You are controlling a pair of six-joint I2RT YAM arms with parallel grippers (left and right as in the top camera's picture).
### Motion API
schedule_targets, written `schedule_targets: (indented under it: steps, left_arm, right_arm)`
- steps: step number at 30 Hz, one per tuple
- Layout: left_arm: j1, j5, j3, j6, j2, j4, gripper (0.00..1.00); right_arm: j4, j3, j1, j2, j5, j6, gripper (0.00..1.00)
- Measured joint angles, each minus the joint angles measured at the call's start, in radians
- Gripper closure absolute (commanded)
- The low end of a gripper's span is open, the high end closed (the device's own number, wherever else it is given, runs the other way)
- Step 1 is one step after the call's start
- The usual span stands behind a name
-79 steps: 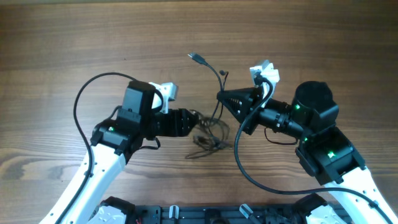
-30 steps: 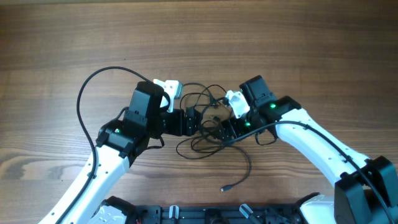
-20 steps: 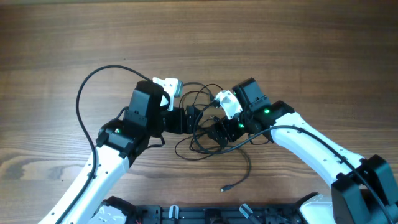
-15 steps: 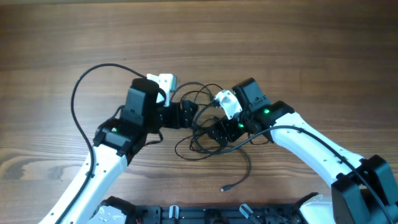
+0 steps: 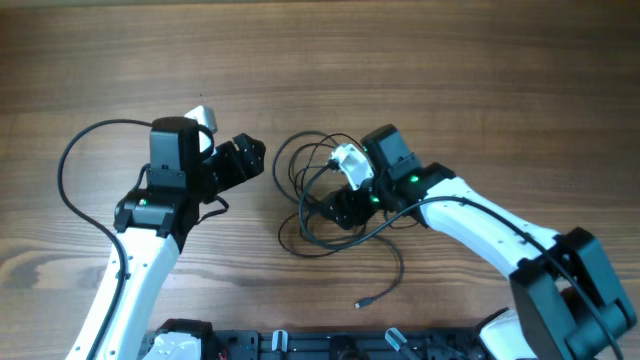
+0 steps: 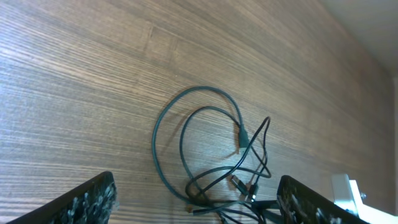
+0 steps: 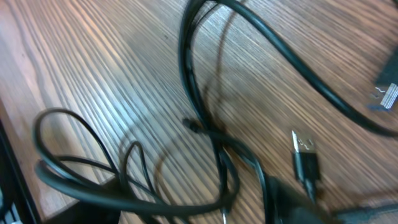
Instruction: Untangle cables
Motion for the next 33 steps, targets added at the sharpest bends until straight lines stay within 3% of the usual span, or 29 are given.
schedule_targets:
  steps: [1, 8, 11, 21, 23, 25, 28, 33]
  left_arm:
    - [0.001, 0.000, 0.000, 0.000, 0.000, -0.005, 0.14]
    - [0.001, 0.004, 0.000, 0.000, 0.000, -0.034, 0.14]
    - [0.001, 0.004, 0.001, 0.000, 0.000, -0.051, 0.16]
    - [0.001, 0.014, 0.002, -0.001, 0.000, -0.095, 0.15]
    - [-0.001, 0.023, 0.008, 0.000, -0.003, -0.097, 0.15]
    - [0.000, 0.021, 0.007, 0.000, -0.005, -0.105, 0.15]
    - [0.000, 0.019, 0.007, 0.000, -0.005, -0.114, 0.15]
    - [0.000, 0.019, 0.008, 0.000, -0.005, -0.125, 0.15]
  right_arm:
    - [0.013, 0.000, 0.004, 0.006, -0.003, 0.000, 0.95]
    - [0.178, -0.003, 0.007, 0.028, -0.015, 0.187, 0.95]
    - [0.173, 0.020, 0.007, 0.022, -0.026, 0.243, 0.96]
    - [0.016, 0.441, -0.002, -0.196, -0.044, 0.327, 0.95]
    - [0.003, 0.478, 0.000, -0.254, -0.050, 0.326, 0.78]
    - [-0.031, 0.499, -0.002, -0.309, -0.037, 0.322, 0.75]
    - [-0.121, 0.505, -0.003, -0.369, 0.006, 0.317, 0.49]
    - [-0.312, 0.507, -0.003, -0.382, 0.130, 0.286, 0.28]
